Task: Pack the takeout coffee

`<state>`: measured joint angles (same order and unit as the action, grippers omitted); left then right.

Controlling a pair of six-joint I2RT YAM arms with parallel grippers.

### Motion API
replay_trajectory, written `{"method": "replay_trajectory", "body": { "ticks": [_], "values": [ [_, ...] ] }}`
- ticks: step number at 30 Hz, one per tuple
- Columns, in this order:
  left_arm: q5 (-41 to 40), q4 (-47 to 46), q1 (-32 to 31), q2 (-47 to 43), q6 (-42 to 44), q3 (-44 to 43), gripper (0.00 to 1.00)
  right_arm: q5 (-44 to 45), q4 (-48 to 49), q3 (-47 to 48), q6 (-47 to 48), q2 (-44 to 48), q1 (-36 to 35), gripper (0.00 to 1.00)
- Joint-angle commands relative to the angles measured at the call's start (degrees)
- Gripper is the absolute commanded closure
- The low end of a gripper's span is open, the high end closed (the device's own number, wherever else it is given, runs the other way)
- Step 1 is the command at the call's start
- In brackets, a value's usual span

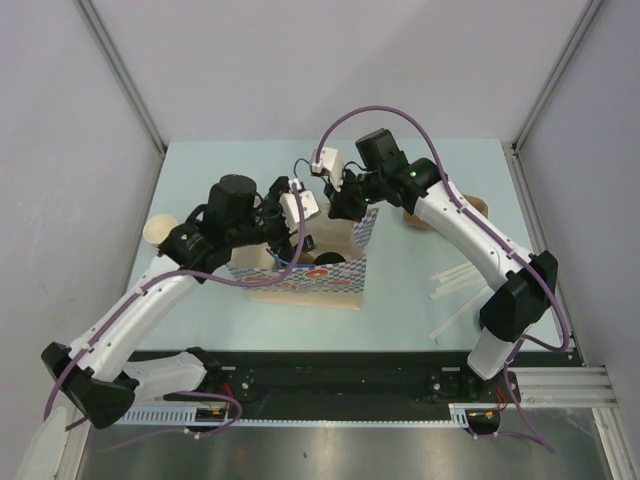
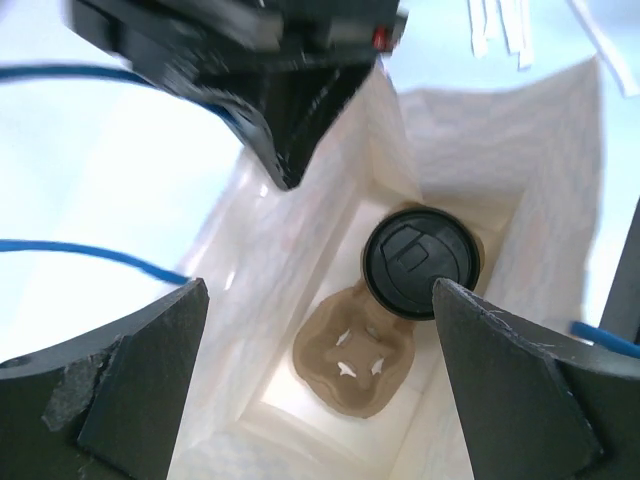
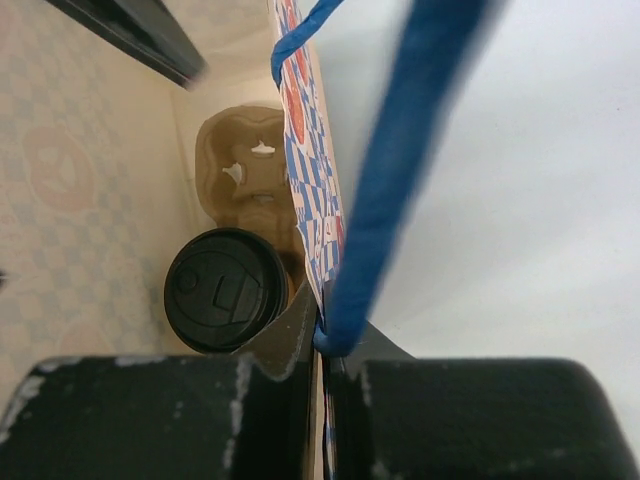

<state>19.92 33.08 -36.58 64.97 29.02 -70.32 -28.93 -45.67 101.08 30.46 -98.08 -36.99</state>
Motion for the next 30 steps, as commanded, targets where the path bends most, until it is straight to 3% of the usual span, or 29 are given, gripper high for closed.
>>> {"method": "replay_trajectory", "body": {
  "ticks": [1, 7, 11, 16, 19, 20, 23, 30],
  "values": [
    [2.22, 2.95, 1.07, -2.92, -1.59, -5.16, 0.02, 0.27, 0.14, 3.86, -1.45, -0.62, 0.08, 0.91],
    [2.31, 4.18, 3.88, -1.78, -5.19, -12.01, 0.01, 1.15, -0.73, 6.58, -3.03, -2.02, 0.61, 0.82],
    [2.93, 4.1, 5.81, -0.9, -7.74, -15.1, 0.01, 2.12, -2.49, 11.67, -3.74, -3.25, 0.87, 0.63],
    [2.67, 3.13, 7.83, -0.11, -10.73, -18.52, 0.01, 2.56, -6.52, 19.32, -4.88, -4.48, 1.39, 0.47],
    [2.67, 2.95, 9.5, 0.86, -11.26, -20.81, 0.01, 2.74, -9.68, 25.21, -6.63, -4.05, 2.88, 0.3],
    [2.23, 2.87, 10.55, 1.21, -11.17, -21.43, 0.0, 2.56, -11.18, 26.7, -6.73, -3.96, 3.5, 0.19],
    [3.01, 3.48, 13.71, 2.44, -12.92, -24.59, 0.0, 1.24, -18.39, 31.28, -4.71, -2.65, 6.84, 0.03],
    [9.51, 3.39, 21.98, 6.83, -22.24, -27.15, 0.01, -0.43, -32.53, 23.22, 4.5, 5.44, 16.15, 0.0]
  ]
}}
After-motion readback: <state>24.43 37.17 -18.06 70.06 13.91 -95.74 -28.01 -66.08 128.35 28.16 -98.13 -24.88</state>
